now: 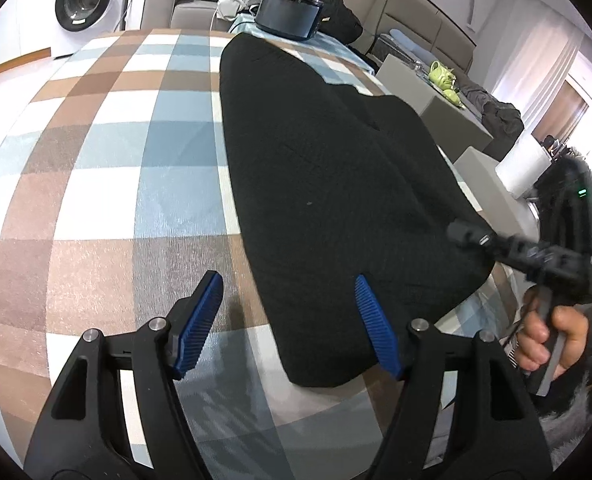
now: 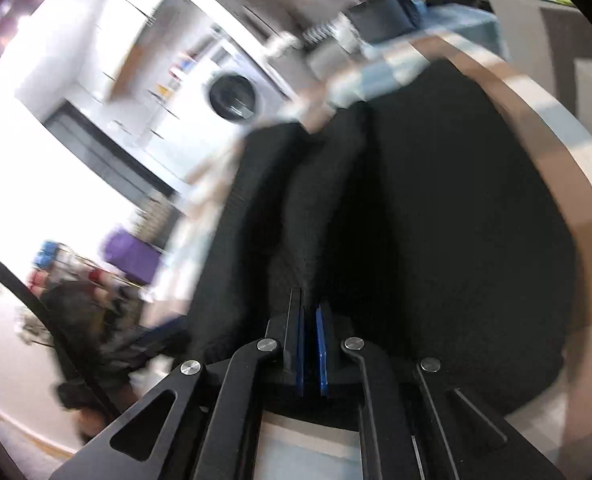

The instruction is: Fold small clothes

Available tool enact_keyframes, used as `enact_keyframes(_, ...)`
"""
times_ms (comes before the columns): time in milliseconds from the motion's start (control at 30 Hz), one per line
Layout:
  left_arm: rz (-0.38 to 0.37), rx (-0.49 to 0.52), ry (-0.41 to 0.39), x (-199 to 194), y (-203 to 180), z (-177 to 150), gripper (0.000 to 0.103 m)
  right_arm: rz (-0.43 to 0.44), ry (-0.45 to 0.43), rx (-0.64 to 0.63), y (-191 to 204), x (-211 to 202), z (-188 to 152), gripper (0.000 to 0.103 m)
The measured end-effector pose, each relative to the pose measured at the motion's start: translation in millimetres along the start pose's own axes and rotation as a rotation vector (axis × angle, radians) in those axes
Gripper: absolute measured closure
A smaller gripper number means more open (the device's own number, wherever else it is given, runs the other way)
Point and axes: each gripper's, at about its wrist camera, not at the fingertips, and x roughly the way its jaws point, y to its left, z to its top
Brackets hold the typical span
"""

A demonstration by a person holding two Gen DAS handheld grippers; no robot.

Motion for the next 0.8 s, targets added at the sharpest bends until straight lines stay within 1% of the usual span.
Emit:
enact_keyframes(33, 0.004, -0.001, 0.006, 1, 0, 0, 0.037, -0.038, 0.040, 0.009, -6, 9, -3, 0.098)
enact_keyframes(100, 0.008, 0.001, 0.000, -1, 1, -1, 0.037, -0.031, 0.073, 0.017, -10, 13, -11, 0.098)
enact_keyframes(133, 0.009, 0.000, -0.004, -2, 2, -1, 0.037, -0.032, 0.061, 0.016, -8, 9, -12, 0.093)
enact_keyframes(200, 0.010, -0.009, -0.010, -4, 5, 1, 0.037, -0.039, 0.035, 0.009, -4, 2, -9, 0.091)
enact_keyframes(233, 0.010, -0.016, -0.014, -4, 8, 2, 0.037, -0.045, 0.021, 0.006, -3, 1, -7, 0.086)
enact_keyframes(267, 0.012, -0.021, -0.015, -4, 10, 2, 0.037, -0.040, 0.001, 0.002, -1, 0, -8, 0.083)
enact_keyframes(300, 0.019, -0.026, -0.011, -3, 13, 3, 0.037, -0.019, -0.022, -0.005, 3, -6, -8, 0.082)
enact_keyframes(400, 0.020, -0.032, -0.005, -2, 18, 3, 0.037, 0.049, -0.033, -0.032, 18, -11, -10, 0.074)
enact_keyframes(467, 0.025, -0.028, -0.002, 0, 18, 2, 0.037, 0.095, -0.015, -0.046, 24, -4, -12, 0.059)
enact_keyframes(533, 0.036, -0.022, -0.001, 1, 18, 2, 0.037, 0.135, 0.033, -0.052, 30, 14, -17, 0.058)
enact_keyframes(567, 0.038, -0.023, -0.003, 1, 19, 1, 0.037, 0.135, 0.075, -0.056, 33, 27, -20, 0.058)
enact_keyframes(633, 0.034, -0.036, -0.004, 0, 21, -1, 0.037, 0.128, 0.105, -0.056, 34, 43, -23, 0.059)
enact_keyframes(700, 0.030, -0.047, -0.006, -2, 23, -2, 0.037, 0.149, 0.077, -0.065, 38, 51, -19, 0.059)
enact_keyframes(733, 0.028, -0.052, -0.008, -2, 24, -2, 0.037, 0.164, 0.078, -0.074, 42, 53, -17, 0.063)
enact_keyframes(767, 0.028, -0.054, -0.010, -3, 24, -1, 0.037, 0.168, 0.077, -0.085, 43, 54, -14, 0.082)
enact_keyframes(800, 0.027, -0.055, -0.015, -5, 24, -1, 0.037, 0.172, 0.066, -0.104, 46, 53, -14, 0.093)
